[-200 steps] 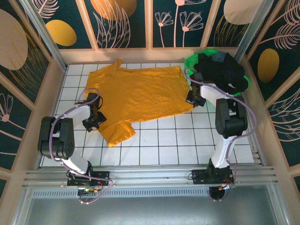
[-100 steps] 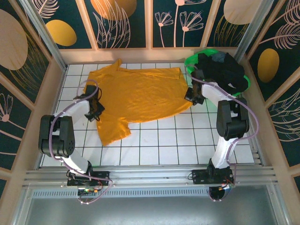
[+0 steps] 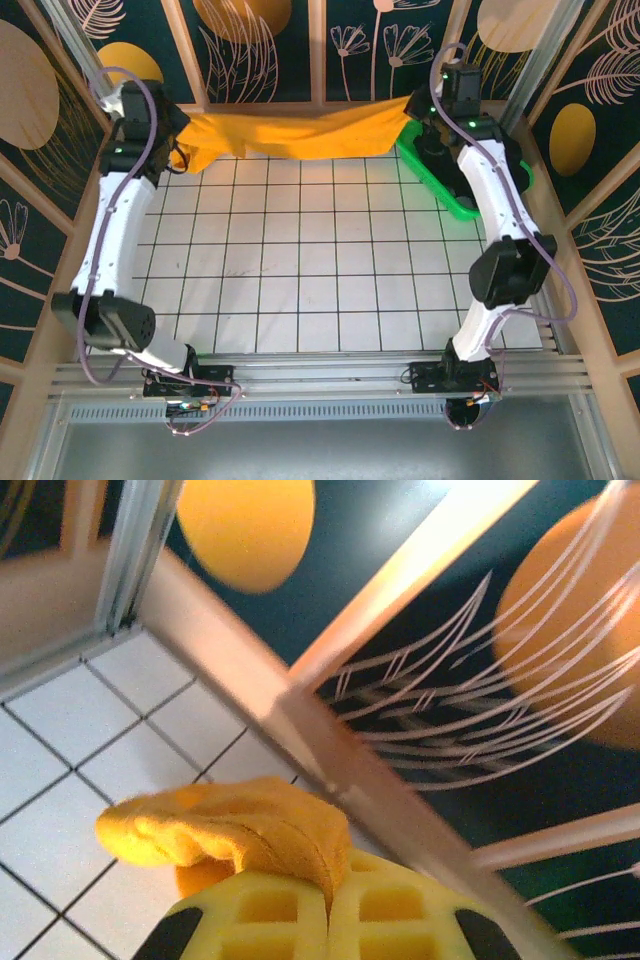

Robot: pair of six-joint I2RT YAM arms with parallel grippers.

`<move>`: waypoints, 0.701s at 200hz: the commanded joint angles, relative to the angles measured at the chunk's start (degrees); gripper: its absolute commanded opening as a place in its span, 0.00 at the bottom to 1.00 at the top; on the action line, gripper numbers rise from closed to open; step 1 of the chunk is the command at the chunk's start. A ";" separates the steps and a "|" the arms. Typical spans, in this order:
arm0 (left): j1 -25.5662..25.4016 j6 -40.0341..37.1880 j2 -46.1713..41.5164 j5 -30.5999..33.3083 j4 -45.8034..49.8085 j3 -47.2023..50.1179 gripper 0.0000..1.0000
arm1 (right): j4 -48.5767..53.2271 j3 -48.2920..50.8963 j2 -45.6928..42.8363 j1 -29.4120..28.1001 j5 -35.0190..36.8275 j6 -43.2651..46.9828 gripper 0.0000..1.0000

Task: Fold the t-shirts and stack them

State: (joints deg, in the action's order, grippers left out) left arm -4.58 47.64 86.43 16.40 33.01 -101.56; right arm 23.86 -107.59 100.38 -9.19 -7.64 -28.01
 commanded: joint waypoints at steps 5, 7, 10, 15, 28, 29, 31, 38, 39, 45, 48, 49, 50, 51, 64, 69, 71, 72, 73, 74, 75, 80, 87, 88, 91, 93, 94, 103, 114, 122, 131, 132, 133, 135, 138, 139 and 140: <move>0.32 -1.80 -7.71 5.99 -0.71 -2.62 0.00 | -10.65 5.66 -12.30 0.40 -0.71 -0.91 0.00; 0.35 -1.99 -8.28 6.11 -0.97 -2.64 0.00 | -11.15 6.28 -13.12 0.42 -0.78 -0.91 0.00; 0.36 -2.26 -8.97 6.30 -1.30 -2.70 0.00 | -11.78 7.27 -14.31 0.48 -0.80 -0.91 0.00; 0.36 -2.71 -10.07 6.64 -1.62 -2.95 0.00 | -13.01 8.90 -16.24 0.64 -0.75 -0.99 0.00; 0.37 -3.86 -11.95 7.38 -1.40 -5.10 0.00 | -14.63 11.96 -20.76 0.87 -0.62 -1.55 0.00; 0.36 -3.91 -12.06 7.40 -1.35 -5.34 0.00 | -14.68 12.14 -21.11 0.86 -0.67 -1.55 0.00; 0.36 -4.08 -12.18 7.56 -1.26 -5.85 0.00 | -14.77 12.43 -21.67 0.93 -0.70 -1.64 0.00; 0.35 -4.47 -12.47 7.99 -0.56 -7.67 0.00 | -15.03 13.27 -23.41 1.15 -0.79 -1.93 0.00; 0.35 -4.52 -12.45 8.10 -0.44 -7.94 0.00 | -15.10 13.36 -23.62 1.17 -0.84 -1.99 0.00; 0.34 -4.63 -12.18 8.68 0.38 -9.59 0.00 | -15.15 13.86 -24.79 1.25 -1.01 -2.21 0.00; 0.36 -4.64 -11.95 8.85 0.81 -10.60 0.00 | -15.27 14.07 -25.19 1.21 -1.20 -2.34 0.00; 0.36 -4.65 -11.88 8.88 0.91 -10.90 0.00 | -15.30 14.16 -25.30 1.20 -1.22 -2.37 0.00; 0.32 -4.66 -11.76 8.94 1.08 -11.27 0.00 | -15.31 14.21 -25.44 1.20 -1.32 -2.43 0.00; 0.29 -4.66 -11.61 8.97 1.26 -11.59 0.00 | -15.28 14.23 -25.56 1.24 -1.41 -2.46 0.00; 0.36 -4.52 -8.79 8.46 3.91 -16.05 0.00 | -15.59 14.57 -25.79 1.31 -2.93 -3.08 0.00; 0.36 -4.29 -7.37 8.32 5.13 -17.73 0.00 | -15.63 14.54 -25.41 1.37 -3.58 -3.47 0.00; 0.36 -4.19 -6.64 8.23 5.75 -18.42 0.00 | -15.60 14.48 -25.17 1.32 -3.89 -3.63 0.00; 0.36 -4.12 -6.33 8.13 5.88 -18.72 0.00 | -15.64 14.45 -25.11 1.35 -4.01 -3.72 0.00; 0.32 -4.04 -5.99 8.08 6.21 -19.05 0.00 | -15.66 14.40 -24.95 1.36 -4.08 -3.81 0.00; 0.34 -3.91 -5.70 8.01 6.50 -19.39 0.00 | -15.63 14.37 -24.78 1.36 -4.24 -3.89 0.00; 0.35 -3.84 -5.37 7.98 6.83 -19.69 0.00 | -15.66 14.31 -24.66 1.32 -4.41 -3.98 0.00; 0.36 -3.42 -3.63 7.51 8.07 -21.21 0.00 | -15.90 14.09 -23.82 1.37 -5.28 -4.39 0.00; 0.36 -2.98 -1.18 6.55 9.49 -23.10 0.00 | -16.36 13.50 -22.51 1.31 -6.61 -5.12 0.00; 0.36 -2.89 -0.83 6.46 9.64 -23.39 0.00 | -16.38 13.39 -22.29 1.30 -6.78 -5.16 0.00; 0.36 -2.64 0.15 6.03 9.96 -24.10 0.00 | -16.37 12.85 -21.61 1.32 -7.23 -5.39 0.00; 0.36 -2.55 0.78 5.75 10.12 -24.38 0.00 | -16.32 12.52 -21.10 1.33 -7.50 -5.52 0.00; 0.40 -2.55 1.07 5.62 10.13 -24.56 0.00 | -16.31 12.33 -20.83 1.31 -7.62 -5.68 0.00; 0.68 -1.94 3.64 4.12 10.51 -25.58 0.00 | -16.37 10.70 -18.44 1.37 -9.03 -6.57 0.00; 1.89 -0.75 6.41 1.53 10.55 -26.22 0.00 | -16.21 8.37 -15.46 1.30 -10.20 -7.06 0.00; 3.11 -0.21 8.20 -0.41 10.14 -26.52 0.00 | -16.31 6.98 -13.28 1.31 -11.13 -7.51 0.00; 4.35 0.01 10.13 -2.08 9.81 -27.34 0.00 | -15.81 4.73 -10.64 1.31 -11.92 -7.73 0.00; 4.46 -0.04 10.41 -2.26 9.76 -27.49 0.00 | -15.79 4.48 -10.29 1.34 -12.03 -7.75 0.00; 4.57 -0.11 10.64 -2.43 9.68 -27.61 0.00 | -15.69 4.27 -10.11 1.35 -12.13 -7.75 0.00; 4.80 -0.18 11.07 -2.78 9.56 -27.92 0.00 | -15.62 3.71 -9.45 1.32 -12.38 -7.80 0.00; 5.17 -0.44 11.38 -3.43 9.39 -28.44 0.00 | -15.48 2.91 -8.70 1.35 -12.78 -7.84 0.00; 5.31 -0.53 11.43 -3.63 9.32 -28.53 0.00 | -15.40 2.65 -8.31 1.32 -12.94 -7.89 0.00; 5.43 -0.62 12.24 -3.87 9.25 -28.79 0.00 | -15.32 2.34 -7.98 1.34 -13.07 -7.87 0.00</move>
State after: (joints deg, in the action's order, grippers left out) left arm -2.11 46.19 93.60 18.06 40.03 -127.87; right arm 8.97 -99.59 87.53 -8.45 -16.51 -33.87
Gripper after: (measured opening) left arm 0.044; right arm 0.049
